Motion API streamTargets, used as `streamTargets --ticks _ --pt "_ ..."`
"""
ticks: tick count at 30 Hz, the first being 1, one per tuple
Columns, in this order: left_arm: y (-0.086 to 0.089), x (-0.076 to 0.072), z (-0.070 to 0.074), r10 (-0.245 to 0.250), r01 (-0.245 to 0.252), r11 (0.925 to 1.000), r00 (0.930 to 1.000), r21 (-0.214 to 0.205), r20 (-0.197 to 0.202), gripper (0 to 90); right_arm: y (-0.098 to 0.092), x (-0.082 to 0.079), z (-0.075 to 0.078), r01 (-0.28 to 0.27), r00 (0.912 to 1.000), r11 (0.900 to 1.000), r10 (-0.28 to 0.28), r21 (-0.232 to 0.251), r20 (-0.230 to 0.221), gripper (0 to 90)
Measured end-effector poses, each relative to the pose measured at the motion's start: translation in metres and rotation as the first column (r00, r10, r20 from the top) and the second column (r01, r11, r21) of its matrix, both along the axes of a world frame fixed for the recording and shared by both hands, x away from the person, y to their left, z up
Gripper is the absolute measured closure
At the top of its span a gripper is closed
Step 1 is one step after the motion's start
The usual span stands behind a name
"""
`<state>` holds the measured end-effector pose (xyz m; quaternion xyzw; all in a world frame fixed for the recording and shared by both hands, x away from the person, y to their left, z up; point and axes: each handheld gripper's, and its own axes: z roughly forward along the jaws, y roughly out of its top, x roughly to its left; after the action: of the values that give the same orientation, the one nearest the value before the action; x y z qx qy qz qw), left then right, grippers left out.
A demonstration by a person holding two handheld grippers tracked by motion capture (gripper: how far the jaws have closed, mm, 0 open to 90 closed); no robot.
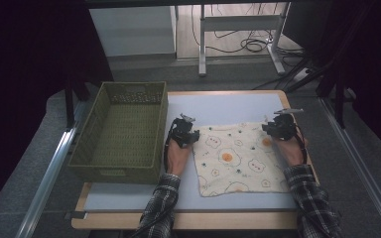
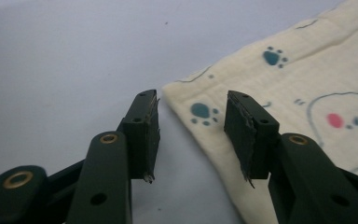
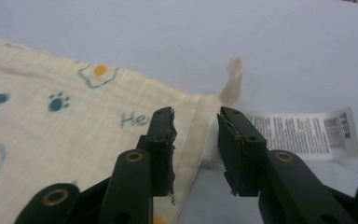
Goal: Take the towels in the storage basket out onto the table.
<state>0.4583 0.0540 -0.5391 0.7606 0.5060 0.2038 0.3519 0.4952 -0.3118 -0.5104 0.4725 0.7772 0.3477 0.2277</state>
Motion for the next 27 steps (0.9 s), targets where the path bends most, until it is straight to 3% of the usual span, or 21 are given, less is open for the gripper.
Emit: streamTargets --ticks 3,9,11,12,13,14,15,16,19,20,23,27 --pt "0.003 0.003 -0.001 0.005 -0.005 0.9998 1.0000 -0.021 -0.003 54.3 0.001 0.006 -0.003 0.012 0.9999 0.9999 -0.012 0.005 -0.003 65.1" --pt "0.003 0.008 -0.001 0.006 -0.006 0.9999 1.0000 -0.015 -0.008 51.3 0.008 0.018 -0.011 0.026 0.9995 0.9997 -0.026 0.003 -0.016 67.7" --pt "0.001 0.009 -0.001 -0.014 0.013 0.9998 0.9999 -0.017 -0.005 58.4 0.009 0.018 -0.011 0.024 0.9993 0.9996 -0.023 0.014 -0.029 80.1" --pt "0.001 0.009 -0.001 -0.014 0.013 0.9998 0.9999 -0.017 -0.005 65.0 0.009 0.018 -0.011 0.024 0.9993 0.9996 -0.023 0.014 -0.029 80.1" --pt "-0.001 0.009 -0.001 -0.028 0.028 0.9995 0.9996 -0.012 -0.003 65.0 0.009 0.018 -0.011 0.021 0.9992 0.9996 -0.020 0.019 -0.036 85.5" --pt "-0.004 0.008 -0.001 -0.040 0.040 0.9991 0.9992 -0.011 -0.001 71.2 0.010 0.017 -0.010 0.017 0.9991 0.9997 -0.017 0.019 -0.039 87.7" --pt "-0.006 0.008 -0.001 -0.055 0.055 0.9982 0.9985 -0.023 -0.007 83.7 0.012 0.015 -0.010 0.015 0.9992 0.9999 -0.015 0.003 -0.038 88.8" --pt "-0.006 0.008 -0.001 -0.055 0.055 0.9982 0.9985 -0.023 -0.007 86.4 0.012 0.015 -0.010 0.015 0.9992 0.9999 -0.015 0.003 -0.038 88.8" --pt "-0.006 0.007 0.000 -0.052 0.051 0.9982 0.9986 -0.031 -0.010 88.1 0.010 0.012 -0.007 0.010 0.9983 0.9998 -0.009 0.016 -0.058 89.0" --pt "-0.006 0.005 0.003 -0.052 0.053 0.9982 0.9986 -0.029 0.006 88.4 0.007 0.009 -0.003 0.007 0.9989 0.9991 -0.005 0.042 -0.047 89.0" --pt "-0.005 0.002 0.008 -0.053 0.054 0.9974 0.9983 -0.049 0.024 88.4 0.003 0.006 0.003 0.004 0.9994 0.9987 -0.002 0.050 -0.034 89.0" --pt "-0.005 -0.007 0.022 -0.068 0.070 0.9970 0.9959 -0.035 0.061 88.3 -0.005 -0.001 0.017 -0.007 1.0000 0.9975 0.007 0.070 -0.002 89.0"
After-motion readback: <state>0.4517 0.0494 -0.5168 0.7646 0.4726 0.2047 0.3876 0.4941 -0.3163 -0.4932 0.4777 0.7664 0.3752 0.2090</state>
